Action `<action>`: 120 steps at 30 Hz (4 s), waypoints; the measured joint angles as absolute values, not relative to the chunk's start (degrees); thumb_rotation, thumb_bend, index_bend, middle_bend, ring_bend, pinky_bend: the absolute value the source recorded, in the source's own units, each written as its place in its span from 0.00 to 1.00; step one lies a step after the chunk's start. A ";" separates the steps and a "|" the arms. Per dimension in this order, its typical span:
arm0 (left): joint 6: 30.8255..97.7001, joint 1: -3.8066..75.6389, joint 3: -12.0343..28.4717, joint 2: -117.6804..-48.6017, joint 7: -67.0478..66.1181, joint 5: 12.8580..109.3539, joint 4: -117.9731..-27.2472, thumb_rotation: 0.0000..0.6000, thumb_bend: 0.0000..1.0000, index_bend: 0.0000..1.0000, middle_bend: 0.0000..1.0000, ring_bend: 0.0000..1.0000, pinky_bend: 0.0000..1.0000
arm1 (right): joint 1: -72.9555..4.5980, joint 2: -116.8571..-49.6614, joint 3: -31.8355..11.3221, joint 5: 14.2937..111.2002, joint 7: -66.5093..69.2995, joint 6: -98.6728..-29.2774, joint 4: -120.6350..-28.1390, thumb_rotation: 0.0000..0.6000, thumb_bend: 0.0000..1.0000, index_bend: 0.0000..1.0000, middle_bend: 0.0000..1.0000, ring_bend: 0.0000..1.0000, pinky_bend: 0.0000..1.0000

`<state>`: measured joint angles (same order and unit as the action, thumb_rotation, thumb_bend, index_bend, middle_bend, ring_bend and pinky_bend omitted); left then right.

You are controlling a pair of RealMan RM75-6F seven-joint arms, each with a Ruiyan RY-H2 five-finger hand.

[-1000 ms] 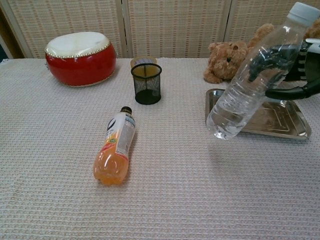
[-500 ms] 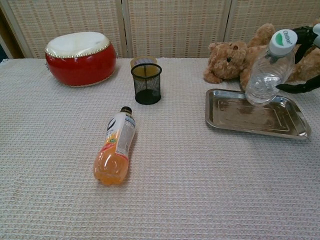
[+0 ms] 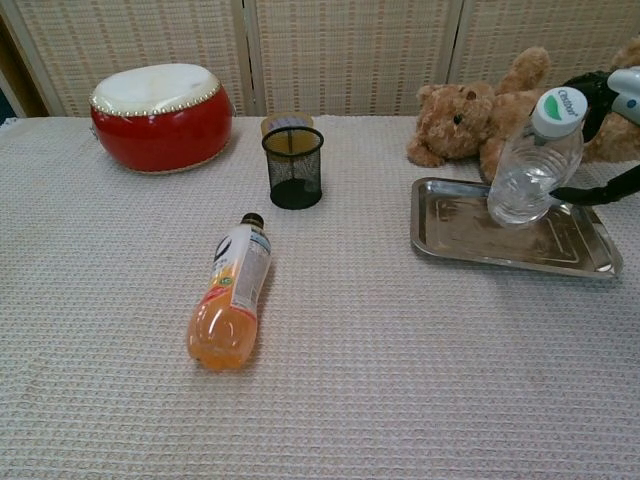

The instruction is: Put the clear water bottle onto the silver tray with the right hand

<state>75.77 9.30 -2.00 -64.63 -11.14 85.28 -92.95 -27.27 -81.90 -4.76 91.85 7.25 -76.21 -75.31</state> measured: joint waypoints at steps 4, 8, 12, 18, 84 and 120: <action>75.72 9.34 -2.00 -64.66 -11.21 85.29 -92.96 1.00 0.42 0.00 0.05 0.05 0.23 | -27.80 -80.37 -3.81 92.52 27.63 -74.82 -76.08 1.00 0.00 0.71 0.48 0.25 0.42; 75.70 9.31 -1.98 -64.61 -11.10 85.17 -93.08 1.00 0.42 0.00 0.05 0.05 0.23 | -27.88 -79.93 -3.46 92.17 42.81 -73.91 -75.97 1.00 0.00 0.71 0.48 0.25 0.43; 75.64 9.34 -2.01 -64.66 -11.15 85.26 -92.92 1.00 0.42 0.00 0.05 0.05 0.23 | -27.82 -80.06 -3.39 91.26 46.87 -73.02 -75.35 1.00 0.00 0.70 0.48 0.25 0.44; 75.41 9.41 -1.95 -64.67 -11.23 84.97 -92.95 1.00 0.42 0.00 0.05 0.05 0.23 | -28.19 -80.10 -3.88 91.07 35.30 -72.91 -76.06 1.00 0.00 0.70 0.48 0.25 0.45; 73.67 10.17 -2.15 -65.34 -13.58 83.88 -93.07 1.00 0.42 0.00 0.05 0.05 0.23 | -30.67 -90.44 -5.41 86.20 53.24 -65.40 -45.06 1.00 0.00 0.36 0.29 0.07 0.46; 73.44 10.27 -2.12 -65.50 -13.92 83.27 -93.03 1.00 0.42 0.00 0.05 0.09 0.24 | -16.58 -79.76 -1.72 83.97 -12.58 -81.45 -78.61 1.00 0.00 0.00 0.00 0.00 0.26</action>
